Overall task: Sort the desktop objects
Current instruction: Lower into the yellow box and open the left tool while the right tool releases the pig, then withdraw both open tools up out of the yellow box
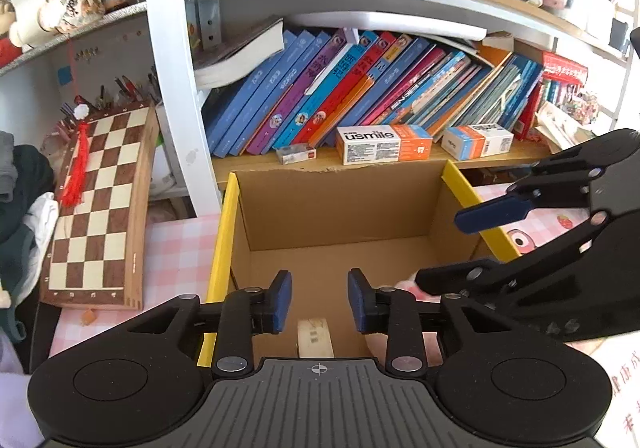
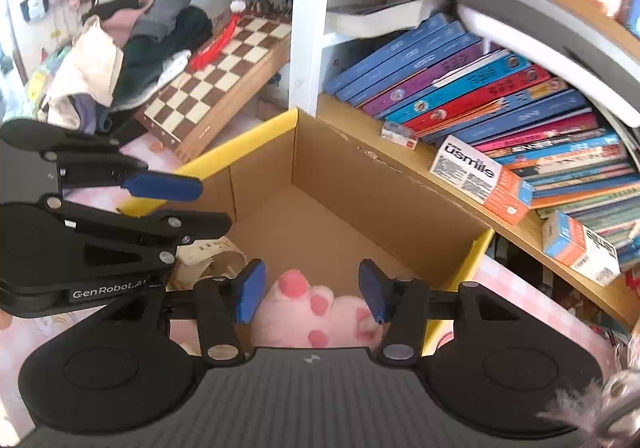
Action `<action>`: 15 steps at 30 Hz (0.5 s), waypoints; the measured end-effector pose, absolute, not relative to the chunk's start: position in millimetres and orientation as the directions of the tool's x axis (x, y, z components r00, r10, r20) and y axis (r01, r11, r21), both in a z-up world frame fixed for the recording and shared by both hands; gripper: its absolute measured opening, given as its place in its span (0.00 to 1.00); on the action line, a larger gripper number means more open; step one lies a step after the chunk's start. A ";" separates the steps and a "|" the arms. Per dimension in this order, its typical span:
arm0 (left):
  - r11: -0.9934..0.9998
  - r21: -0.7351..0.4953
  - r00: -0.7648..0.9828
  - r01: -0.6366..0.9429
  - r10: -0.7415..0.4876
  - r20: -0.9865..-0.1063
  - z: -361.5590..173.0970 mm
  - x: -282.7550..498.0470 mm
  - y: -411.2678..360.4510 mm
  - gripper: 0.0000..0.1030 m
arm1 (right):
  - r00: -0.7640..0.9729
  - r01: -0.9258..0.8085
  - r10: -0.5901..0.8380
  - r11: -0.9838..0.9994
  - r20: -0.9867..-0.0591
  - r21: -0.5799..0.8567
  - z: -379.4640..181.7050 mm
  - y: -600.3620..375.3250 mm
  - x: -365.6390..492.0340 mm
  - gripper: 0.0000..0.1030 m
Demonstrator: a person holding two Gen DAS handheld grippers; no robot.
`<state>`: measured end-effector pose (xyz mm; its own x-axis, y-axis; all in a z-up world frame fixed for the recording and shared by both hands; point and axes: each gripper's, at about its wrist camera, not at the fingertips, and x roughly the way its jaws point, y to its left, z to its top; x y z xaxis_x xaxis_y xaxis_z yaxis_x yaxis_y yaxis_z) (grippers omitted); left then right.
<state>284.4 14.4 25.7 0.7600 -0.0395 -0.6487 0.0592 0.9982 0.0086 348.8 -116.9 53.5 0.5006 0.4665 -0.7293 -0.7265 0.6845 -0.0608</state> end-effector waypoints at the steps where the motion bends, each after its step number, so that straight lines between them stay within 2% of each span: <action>1: 0.998 0.010 0.758 0.063 -0.041 -0.651 25.3 280.7 13.9 0.31 | 0.508 -0.719 0.467 0.693 -0.723 -0.058 56.3 -120.5 343.8 0.50; 5: 0.997 0.021 0.727 0.079 -0.043 -0.686 16.1 274.0 12.2 0.33 | 0.540 -0.679 0.461 0.733 -0.704 -0.041 63.2 -136.1 321.4 0.52; 8: 0.999 -0.029 0.690 0.035 -0.045 -0.722 1.6 281.8 20.2 0.33 | 0.564 -0.638 0.447 0.770 -0.695 -0.022 62.9 -148.6 305.4 0.52; 11: 0.997 -0.074 0.693 -0.016 -0.042 -0.720 -3.8 284.5 25.5 0.33 | 0.575 -0.580 0.427 0.815 -0.698 0.020 57.1 -163.1 290.5 0.52; 15: 0.998 -0.058 0.685 0.013 -0.051 -0.727 -3.5 277.8 17.1 0.33 | 0.583 -0.524 0.406 0.850 -0.704 0.056 50.7 -181.5 268.0 0.52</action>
